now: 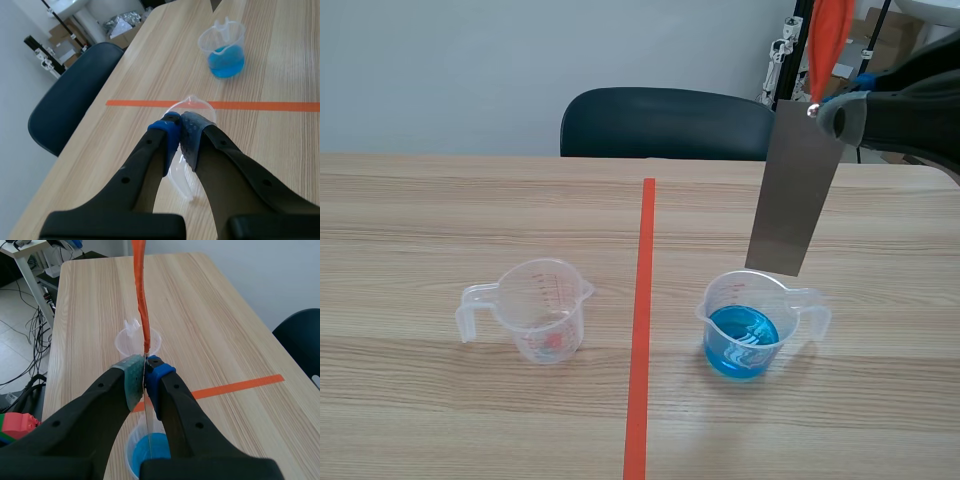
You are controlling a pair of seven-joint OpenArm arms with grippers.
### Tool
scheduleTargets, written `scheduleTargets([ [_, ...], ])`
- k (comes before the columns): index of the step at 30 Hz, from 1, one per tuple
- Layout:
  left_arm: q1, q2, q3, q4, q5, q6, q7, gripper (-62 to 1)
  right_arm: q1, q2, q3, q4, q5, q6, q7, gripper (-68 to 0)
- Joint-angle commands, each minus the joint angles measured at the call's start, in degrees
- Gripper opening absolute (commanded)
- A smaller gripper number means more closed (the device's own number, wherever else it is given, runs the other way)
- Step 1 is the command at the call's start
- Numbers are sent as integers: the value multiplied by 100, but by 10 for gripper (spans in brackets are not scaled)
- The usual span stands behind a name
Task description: Do the redox reaction experiment. move the plate over the blue solution
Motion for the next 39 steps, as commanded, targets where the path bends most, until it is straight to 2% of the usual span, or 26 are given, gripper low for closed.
scheduleTargets([
  [1,-131,11,-17,111,55,-17,-79,-582,66,48,-72,-31,105,70,87,-657],
  [4,-389,-52,-15,308,376,-195,-79,-582,66,48,-72,-72,105,70,87,-657],
  [9,-581,-240,-13,599,446,-413,-131,-582,66,50,-72,-76,79,70,85,-657],
  [20,-581,-313,94,1231,442,-407,7,-582,68,48,-72,-76,79,70,111,-657],
  [23,-581,-302,133,1266,444,-299,70,-582,68,48,-72,-76,79,70,166,-657],
  [27,-581,-302,142,1316,476,-302,74,-582,68,46,-72,-76,79,70,181,-657],
  [31,-581,-289,225,1311,695,-284,79,-582,66,46,-72,-76,79,70,179,-657],
  [39,-728,-170,273,1078,730,-313,52,-582,66,48,-72,-76,55,70,212,-657],
])
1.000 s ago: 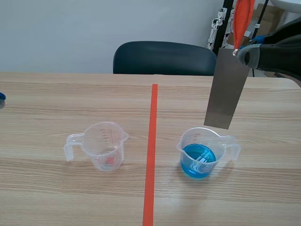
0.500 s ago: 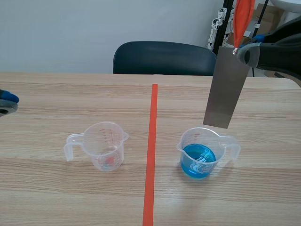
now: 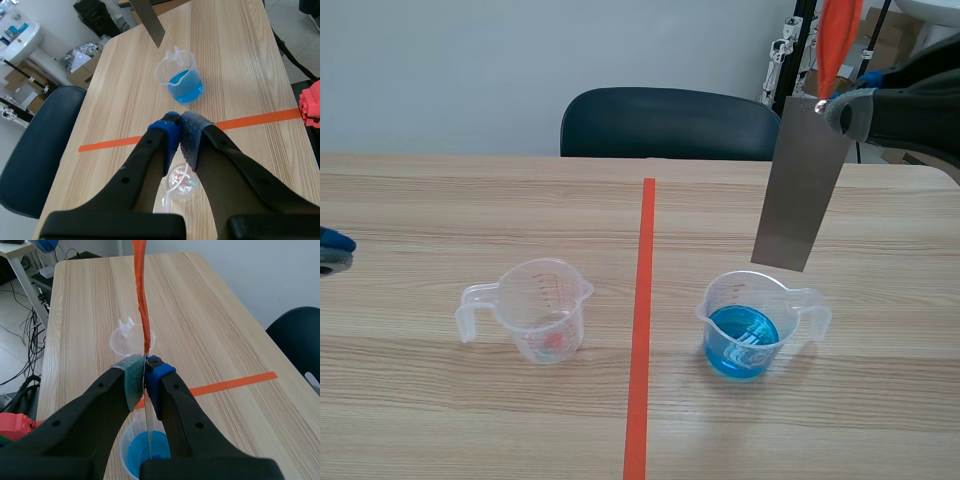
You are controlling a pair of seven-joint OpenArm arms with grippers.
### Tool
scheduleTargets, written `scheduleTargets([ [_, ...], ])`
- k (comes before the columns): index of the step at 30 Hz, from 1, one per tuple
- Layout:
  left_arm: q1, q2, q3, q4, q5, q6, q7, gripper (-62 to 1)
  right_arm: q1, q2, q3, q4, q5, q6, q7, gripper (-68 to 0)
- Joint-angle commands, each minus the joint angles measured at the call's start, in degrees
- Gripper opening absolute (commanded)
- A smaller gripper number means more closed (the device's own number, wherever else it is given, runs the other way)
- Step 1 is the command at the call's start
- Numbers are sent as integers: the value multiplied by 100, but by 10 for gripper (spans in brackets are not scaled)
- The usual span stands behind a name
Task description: Do the redox reaction experiment. move the plate over the blue solution
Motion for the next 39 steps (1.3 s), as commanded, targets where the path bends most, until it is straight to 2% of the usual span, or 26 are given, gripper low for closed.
scheduleTargets([
  [1,-278,140,2,98,-13,-50,-101,-582,66,50,-72,31,81,68,105,-657],
  [3,-588,201,52,105,7,-149,-101,-582,66,48,-72,31,81,68,114,-657],
  [6,-1106,238,483,109,79,-181,-11,-582,66,48,-72,31,83,68,111,-657],
  [11,-2389,737,1674,66,688,-181,566,-582,66,48,-72,31,83,68,129,-658],
  [13,-2839,870,2168,42,785,-181,706,-582,68,48,-72,31,83,68,129,-658],
  [17,-3567,1008,2905,15,796,-227,815,-582,68,50,-72,31,79,68,127,-658],
  [19,-3895,1108,3132,15,796,-354,940,-582,68,50,-72,31,79,68,127,-658],
  [23,-4459,1436,3567,-61,837,-570,1397,-582,68,50,-72,31,81,68,133,-658],
  [28,-4994,1864,4109,-247,927,-612,1810,-581,81,50,-72,31,83,68,133,-658],
  [33,-5475,2234,4548,-415,927,-741,2059,-582,81,52,-72,31,81,68,131,-658],
  [39,-5919,2621,4839,-555,925,-752,2321,-582,81,52,-72,31,81,68,140,-658],
])
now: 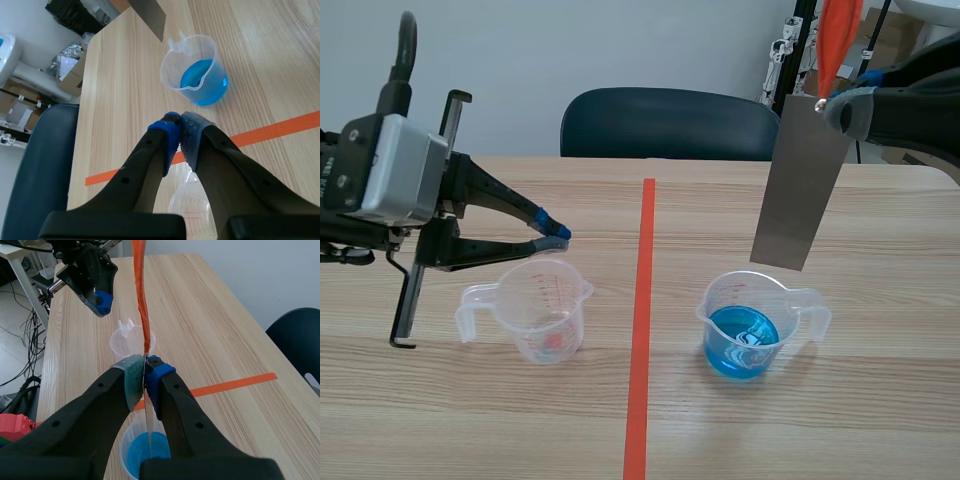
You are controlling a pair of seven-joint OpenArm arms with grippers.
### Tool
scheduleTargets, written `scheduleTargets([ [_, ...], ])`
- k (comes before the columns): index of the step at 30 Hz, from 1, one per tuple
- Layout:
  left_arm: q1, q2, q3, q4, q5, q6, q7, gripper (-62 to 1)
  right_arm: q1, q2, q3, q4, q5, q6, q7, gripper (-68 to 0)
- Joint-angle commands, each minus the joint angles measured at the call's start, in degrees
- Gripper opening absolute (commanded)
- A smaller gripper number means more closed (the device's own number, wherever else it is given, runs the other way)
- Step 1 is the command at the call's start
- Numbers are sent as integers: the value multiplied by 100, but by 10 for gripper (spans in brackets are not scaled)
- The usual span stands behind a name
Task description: Do the redox reaction experiment. move the plate over the blue solution
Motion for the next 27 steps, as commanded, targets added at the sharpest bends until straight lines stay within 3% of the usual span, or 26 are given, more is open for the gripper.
scheduleTargets([
  [1,-155,114,39,0,-63,9,-31,-582,81,50,-72,31,81,68,122,-658],
  [6,-520,518,221,-199,-61,11,260,-582,81,50,-72,31,81,68,129,-657],
  [27,-1047,1644,229,-745,-63,11,251,-582,83,63,-72,31,81,68,197,-658],
])
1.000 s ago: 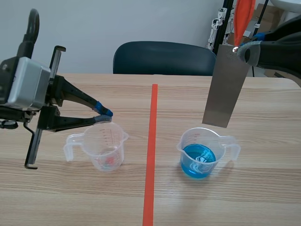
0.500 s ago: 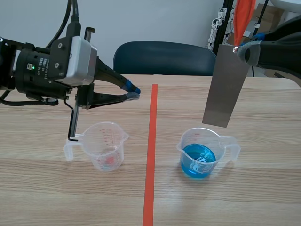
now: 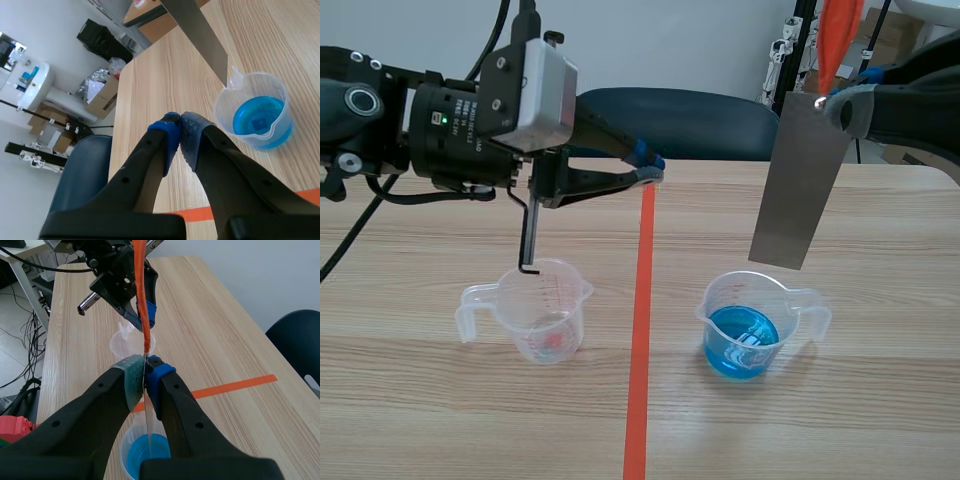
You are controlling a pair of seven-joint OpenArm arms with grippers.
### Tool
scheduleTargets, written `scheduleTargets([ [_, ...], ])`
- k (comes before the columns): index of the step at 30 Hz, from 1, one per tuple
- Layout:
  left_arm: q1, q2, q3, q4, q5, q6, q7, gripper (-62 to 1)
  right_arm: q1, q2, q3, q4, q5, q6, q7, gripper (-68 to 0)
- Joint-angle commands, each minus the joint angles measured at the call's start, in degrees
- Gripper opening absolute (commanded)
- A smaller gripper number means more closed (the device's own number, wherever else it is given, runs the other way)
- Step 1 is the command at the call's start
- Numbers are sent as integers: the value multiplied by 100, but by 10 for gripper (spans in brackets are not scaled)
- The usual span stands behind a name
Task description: Do the redox reaction experiment. move the plate over the blue solution
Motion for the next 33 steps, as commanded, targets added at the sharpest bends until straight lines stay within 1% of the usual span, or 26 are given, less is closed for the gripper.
scheduleTargets([
  [1,-87,68,-20,61,-66,33,-59,-582,83,63,-72,31,81,68,144,-658],
  [7,-87,245,-20,61,-63,20,-57,-582,83,87,-72,31,81,68,142,-658],
  [13,-87,400,-20,61,-61,-269,-57,-582,83,96,-72,31,81,68,144,-658],
  [19,-85,514,-20,61,-61,-463,-50,-582,83,96,-72,31,81,68,175,-658],
  [25,-85,511,-20,61,-63,-463,98,-582,83,96,-72,31,79,68,175,-658],
  [33,-83,511,-20,61,-63,-463,98,-582,83,96,-72,31,79,68,179,-658],
])
